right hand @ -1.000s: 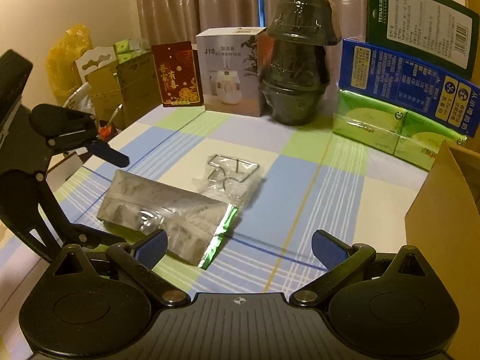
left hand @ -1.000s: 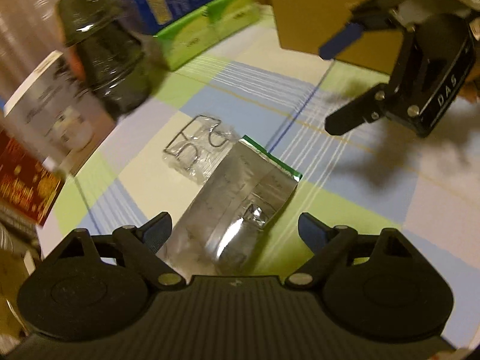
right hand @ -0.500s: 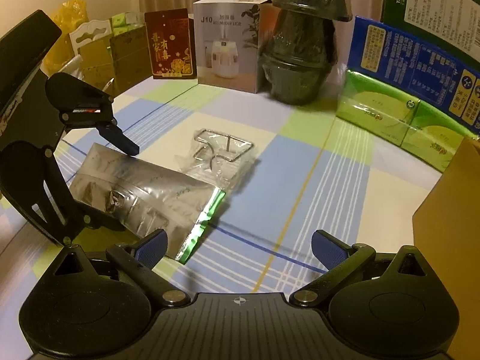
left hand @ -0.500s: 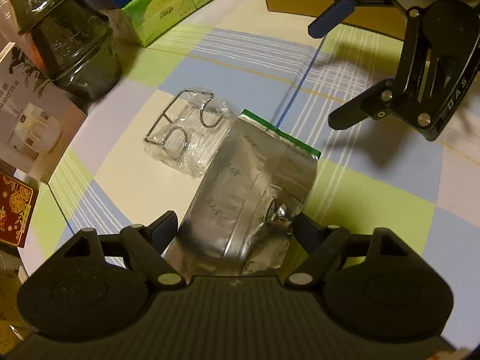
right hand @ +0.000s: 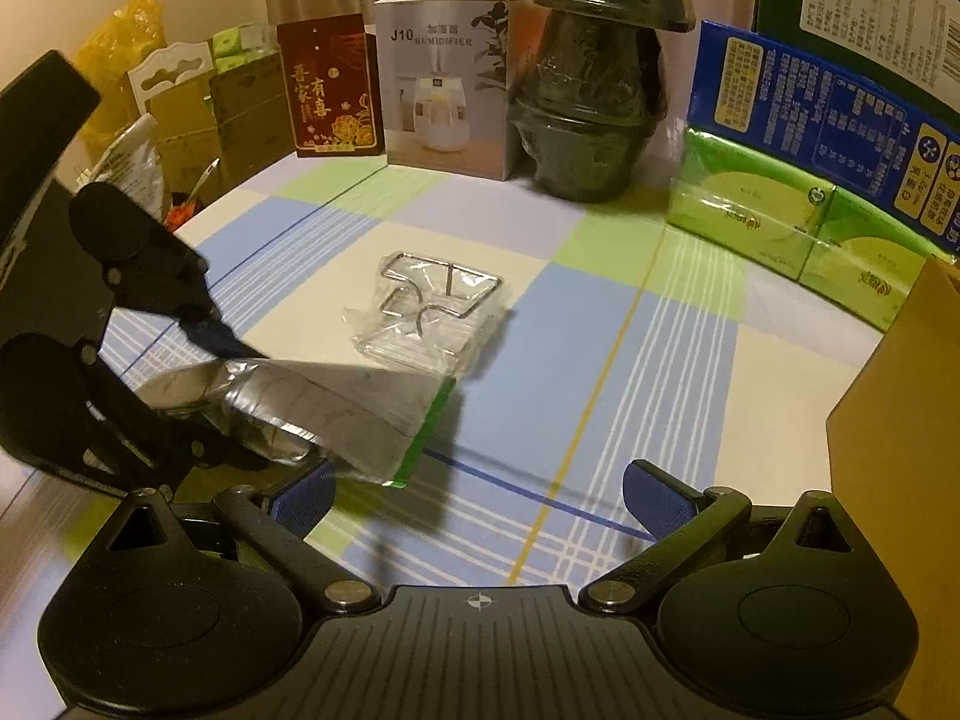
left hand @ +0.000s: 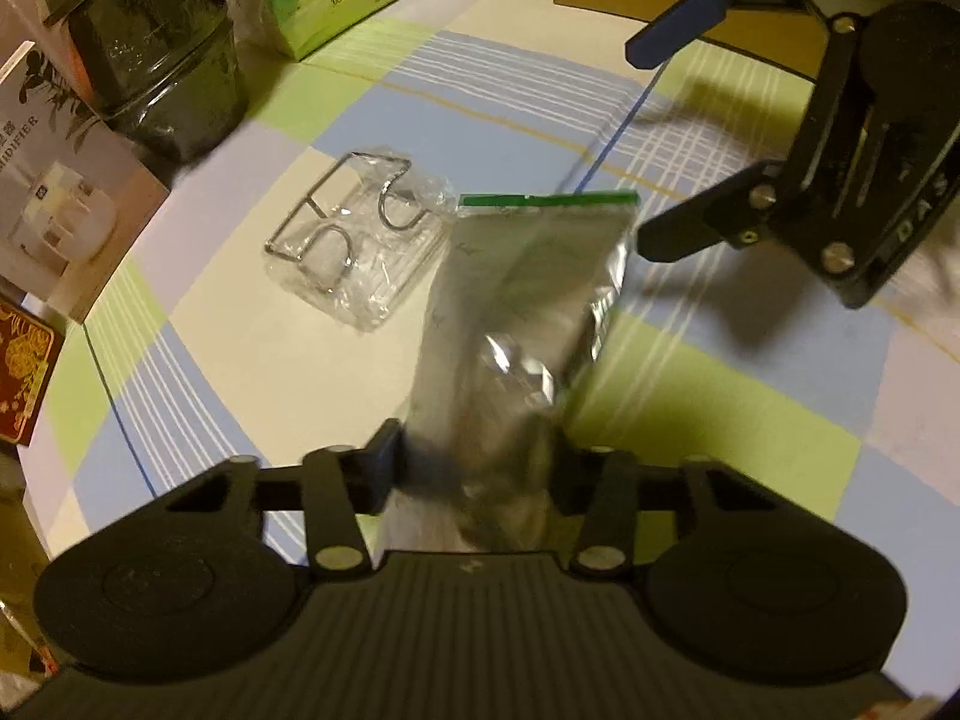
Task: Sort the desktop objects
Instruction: 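Grasp the silver foil bag with the left tool while the right tool approaches it, then lift the foil bag with the left tool while the right tool grasps the clear plastic tray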
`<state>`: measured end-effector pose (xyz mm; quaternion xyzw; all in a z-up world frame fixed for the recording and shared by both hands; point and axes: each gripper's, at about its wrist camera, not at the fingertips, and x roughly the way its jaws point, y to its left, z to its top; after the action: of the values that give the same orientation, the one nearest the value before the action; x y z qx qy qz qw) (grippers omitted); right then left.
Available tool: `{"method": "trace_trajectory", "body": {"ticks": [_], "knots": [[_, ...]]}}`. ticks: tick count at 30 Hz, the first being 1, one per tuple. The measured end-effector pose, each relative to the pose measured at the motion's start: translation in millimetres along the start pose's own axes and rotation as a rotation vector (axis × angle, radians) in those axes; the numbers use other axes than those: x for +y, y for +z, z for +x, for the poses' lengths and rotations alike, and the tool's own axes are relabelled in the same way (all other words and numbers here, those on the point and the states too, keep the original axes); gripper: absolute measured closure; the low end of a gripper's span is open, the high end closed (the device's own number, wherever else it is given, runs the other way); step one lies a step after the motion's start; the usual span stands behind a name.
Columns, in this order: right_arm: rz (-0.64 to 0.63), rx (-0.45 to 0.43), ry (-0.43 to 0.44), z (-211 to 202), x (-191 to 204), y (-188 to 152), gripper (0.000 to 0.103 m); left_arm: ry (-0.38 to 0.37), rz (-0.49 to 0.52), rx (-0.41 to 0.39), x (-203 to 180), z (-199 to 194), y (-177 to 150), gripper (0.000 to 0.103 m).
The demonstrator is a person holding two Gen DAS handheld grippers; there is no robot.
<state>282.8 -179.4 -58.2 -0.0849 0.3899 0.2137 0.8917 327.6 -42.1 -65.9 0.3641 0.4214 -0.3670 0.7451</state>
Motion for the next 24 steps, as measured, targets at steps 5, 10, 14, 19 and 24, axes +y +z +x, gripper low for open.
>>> {"method": "trace_trajectory", "body": {"ticks": [5, 10, 14, 19, 24], "knots": [[-0.003, -0.001, 0.008, -2, 2, -1, 0.003, 0.029, -0.05, 0.027, -13, -7, -2, 0.07], [-0.001, -0.002, 0.006, -3, 2, -3, 0.003, 0.045, -0.162, 0.016, -23, -23, -17, 0.074], [0.011, -0.016, 0.005, -5, 2, -1, 0.003, 0.068, -0.296, -0.004, -24, -39, -32, 0.076], [0.024, -0.047, 0.017, -8, 6, 3, 0.003, 0.11, -0.478, -0.033, -16, -59, -52, 0.076], [0.071, -0.075, 0.027, -5, 7, 7, 0.003, 0.186, -0.694, -0.079, 5, -75, -68, 0.076]]}}
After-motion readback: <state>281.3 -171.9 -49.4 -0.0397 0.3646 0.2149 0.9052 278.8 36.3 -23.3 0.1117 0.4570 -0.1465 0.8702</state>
